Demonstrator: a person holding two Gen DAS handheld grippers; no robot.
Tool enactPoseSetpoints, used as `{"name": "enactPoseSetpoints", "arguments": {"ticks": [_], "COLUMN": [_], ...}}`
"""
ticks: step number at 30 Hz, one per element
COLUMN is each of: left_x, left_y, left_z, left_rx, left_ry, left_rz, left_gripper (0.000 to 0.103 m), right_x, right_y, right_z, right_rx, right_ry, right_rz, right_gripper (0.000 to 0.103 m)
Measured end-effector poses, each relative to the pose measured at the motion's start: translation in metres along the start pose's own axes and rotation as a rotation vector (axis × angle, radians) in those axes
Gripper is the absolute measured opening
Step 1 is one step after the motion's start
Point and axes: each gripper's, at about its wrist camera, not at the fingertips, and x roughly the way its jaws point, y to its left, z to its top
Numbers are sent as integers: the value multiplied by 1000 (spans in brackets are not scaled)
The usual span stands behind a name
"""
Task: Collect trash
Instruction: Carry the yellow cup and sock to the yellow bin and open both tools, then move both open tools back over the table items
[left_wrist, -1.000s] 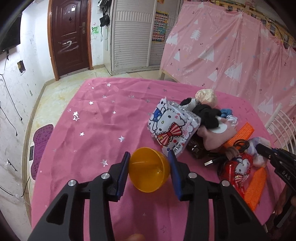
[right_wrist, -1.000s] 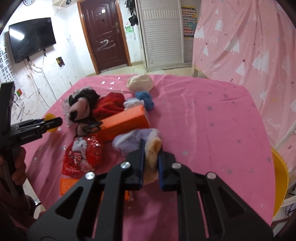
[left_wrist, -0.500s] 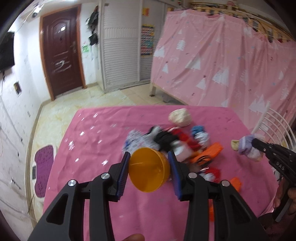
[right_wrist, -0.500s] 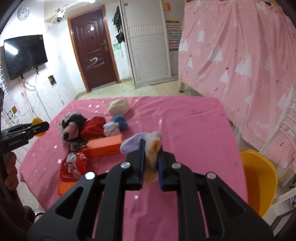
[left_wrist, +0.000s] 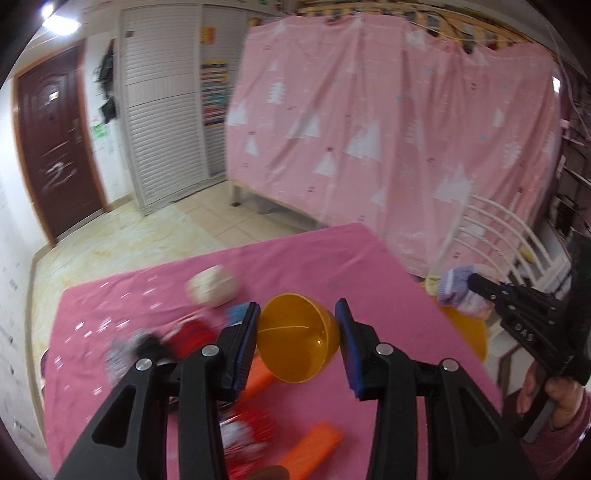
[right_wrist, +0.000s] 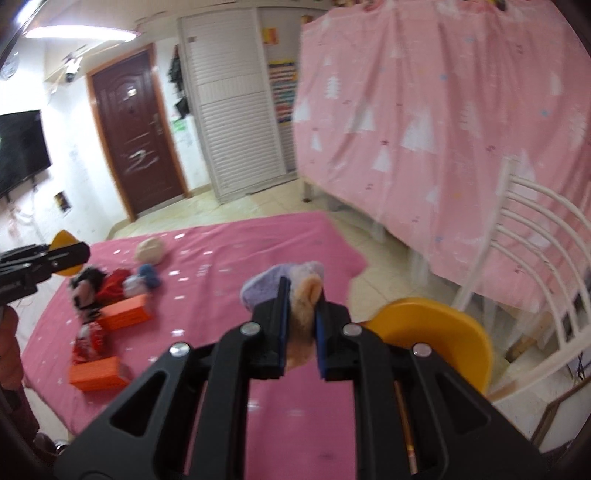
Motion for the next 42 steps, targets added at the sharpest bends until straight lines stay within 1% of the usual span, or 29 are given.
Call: {"name": "enactPoseSetpoints", "arguments": {"ticks": [2, 4, 8, 10, 13, 18, 24, 25, 26, 27, 28, 29, 30, 34, 36, 39, 42], "left_x": [6, 16, 41, 54, 74, 113, 138, 142, 146, 148, 149, 149, 149, 149, 146, 139, 128], "left_y": [-21, -47, -97, -115, -145, -186, -226, -231, -232, -235, -238, -241, -242, -246, -241, -231, -216], "left_z": [7, 16, 29, 33, 38, 45, 40, 40, 40, 40, 40, 40, 40, 42, 42, 43, 44], "left_rx": [19, 43, 79, 93, 108, 114, 151, 153, 152, 152, 154, 155, 155, 152, 143, 121, 98], "left_ry": [3, 13, 61, 88, 124, 193, 225, 233, 239, 245, 248, 250, 249, 245, 242, 241, 233], "left_rz": [-27, -71, -149, -169, -187, -210, -183, -181, -185, -193, -193, -194, -196, -192, -191, -189, -188], "left_gripper": [35, 35, 35, 35, 35, 35, 36, 36, 38, 44, 50, 60, 63, 64, 64, 64, 64], "right_x": [-2, -3, 1, 6, 18, 42, 65, 66, 67, 66, 66, 66, 66, 66, 64, 60, 53], "right_y": [-22, -42, -74, -88, -108, -133, -154, -156, -159, -159, -161, -163, -164, -171, -172, -165, -150], "right_z": [0, -1, -6, -11, -19, -36, -57, -58, -59, -59, -60, -60, -61, -63, -62, -59, -53], "right_rx": [22, 44, 89, 112, 147, 214, 242, 248, 256, 259, 263, 267, 271, 290, 292, 284, 255], "right_ry": [-2, 0, 13, 21, 40, 90, 149, 152, 153, 153, 151, 148, 143, 145, 142, 130, 114], "right_rz": [-41, -72, -109, -116, -131, -120, -125, -120, -117, -118, -119, -118, -116, -127, -128, -121, -108], "right_gripper": [11, 11, 12, 11, 12, 12, 12, 13, 21, 35, 44, 58, 61, 61, 61, 61, 61]}}
